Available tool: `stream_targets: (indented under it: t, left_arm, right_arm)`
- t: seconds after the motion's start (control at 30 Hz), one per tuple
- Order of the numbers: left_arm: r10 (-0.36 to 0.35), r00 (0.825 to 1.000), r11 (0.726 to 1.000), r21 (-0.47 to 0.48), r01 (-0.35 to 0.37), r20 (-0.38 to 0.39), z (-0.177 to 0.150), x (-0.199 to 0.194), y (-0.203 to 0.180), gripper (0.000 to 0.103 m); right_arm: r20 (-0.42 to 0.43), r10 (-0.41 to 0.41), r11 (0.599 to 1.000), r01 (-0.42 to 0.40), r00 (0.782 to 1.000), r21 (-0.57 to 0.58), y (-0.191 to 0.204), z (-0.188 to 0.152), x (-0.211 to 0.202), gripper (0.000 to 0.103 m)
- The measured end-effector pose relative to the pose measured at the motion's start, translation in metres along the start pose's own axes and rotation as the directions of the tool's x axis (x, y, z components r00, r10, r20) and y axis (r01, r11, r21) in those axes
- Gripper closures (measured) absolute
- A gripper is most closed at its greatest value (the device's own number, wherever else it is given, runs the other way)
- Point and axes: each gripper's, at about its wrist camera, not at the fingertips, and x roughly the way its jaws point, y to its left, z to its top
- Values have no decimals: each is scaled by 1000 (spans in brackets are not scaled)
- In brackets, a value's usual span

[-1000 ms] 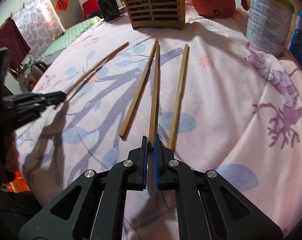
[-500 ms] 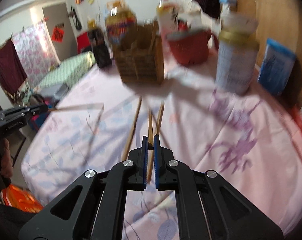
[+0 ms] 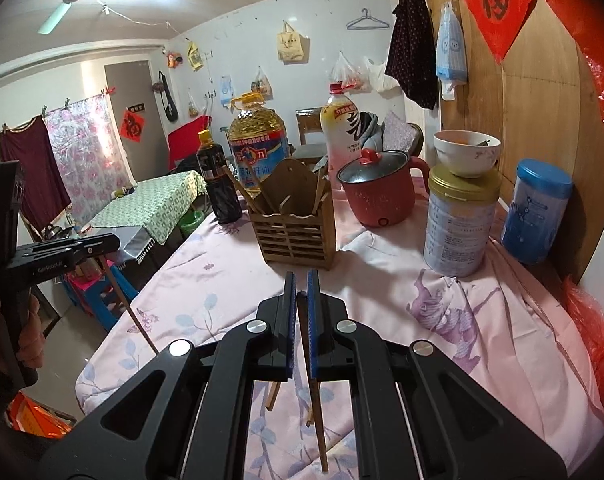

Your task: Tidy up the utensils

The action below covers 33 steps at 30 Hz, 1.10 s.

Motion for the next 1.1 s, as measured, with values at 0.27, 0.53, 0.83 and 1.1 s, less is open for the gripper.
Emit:
stream_targets:
  t: [0.27,0.53,0.83,1.1]
  left_arm:
    - [-40,999,998,-53,38,-20,12,6,10,97]
    - [-34,999,999,34,33,9,56,21,-1,97]
    - [-113,993,987,119,109,23,91,36,-9,97]
    - [-172,985,977,122,174,-21,87,53,-12,97]
  right_arm:
    - [5,20,1000,-20,1000,5,-7,15,0,97]
    - [24,52,999,-52,998,-3,-3,53,20,97]
    - [-135,41,988,-20,990,152,-28,-1,39,80]
    - [-375,15,985,51,927,164,-39,-115,40,76]
